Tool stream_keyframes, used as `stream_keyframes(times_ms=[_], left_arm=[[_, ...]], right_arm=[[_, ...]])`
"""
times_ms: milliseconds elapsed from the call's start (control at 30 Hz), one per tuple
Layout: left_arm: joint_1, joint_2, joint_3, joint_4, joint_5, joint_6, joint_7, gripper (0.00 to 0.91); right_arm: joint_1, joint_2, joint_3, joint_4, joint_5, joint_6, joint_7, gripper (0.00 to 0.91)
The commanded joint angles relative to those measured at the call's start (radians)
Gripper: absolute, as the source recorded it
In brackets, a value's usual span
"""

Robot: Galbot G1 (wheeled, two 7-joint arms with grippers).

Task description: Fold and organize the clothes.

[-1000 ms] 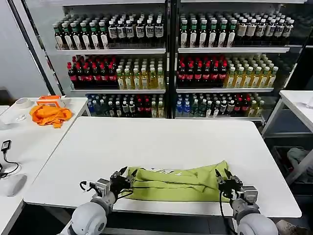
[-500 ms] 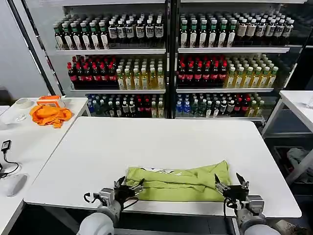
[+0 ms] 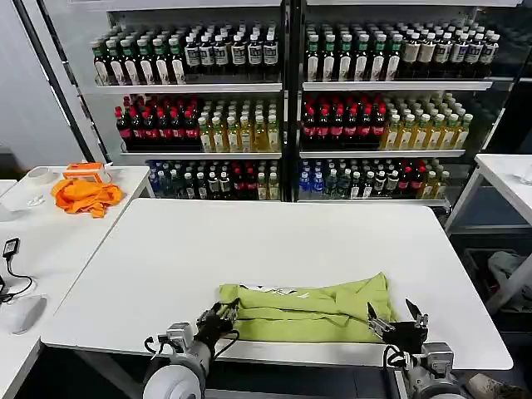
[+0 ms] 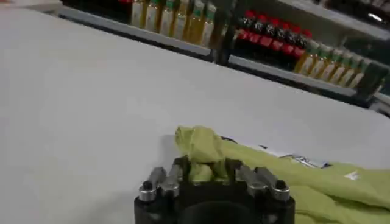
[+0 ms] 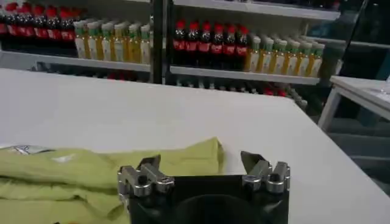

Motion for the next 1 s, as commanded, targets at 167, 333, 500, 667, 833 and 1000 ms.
stream_keyframes(times_ms=[167,333,500,667,833,1000], left_arm=[[0.014,-0.022,-0.030,0.008,-0.069,-0.022,0.011,0.030],[0.017,-0.004,-0.074,-0.018,-0.098,-0.023,0.027,0.030],[0.021,0.044,-0.146,-0.036,-0.129,-0.021,0.035,0.020],[0.029,0.122,-0.255,-0.044,-0.188,-0.016,0.041,0.020],[0.006,0.201,-0.369,-0.013,-0.265,-0.001,0.043,0.020],[-0.029,0.271,-0.447,0.015,-0.303,0.001,0.047,0.020]], right_arm=[[-0.024,-0.010,0.007,0.021,-0.005,0.002,-0.007,0.907],[-0.028,-0.020,0.027,0.033,0.011,0.002,-0.006,0.907],[-0.031,-0.030,0.046,0.042,0.026,0.002,-0.005,0.907],[-0.035,-0.038,0.059,0.044,0.039,0.004,-0.005,0.907],[-0.025,-0.049,0.061,0.041,0.054,0.005,-0.004,0.907],[-0.017,-0.053,0.051,0.043,0.056,0.004,-0.004,0.907]])
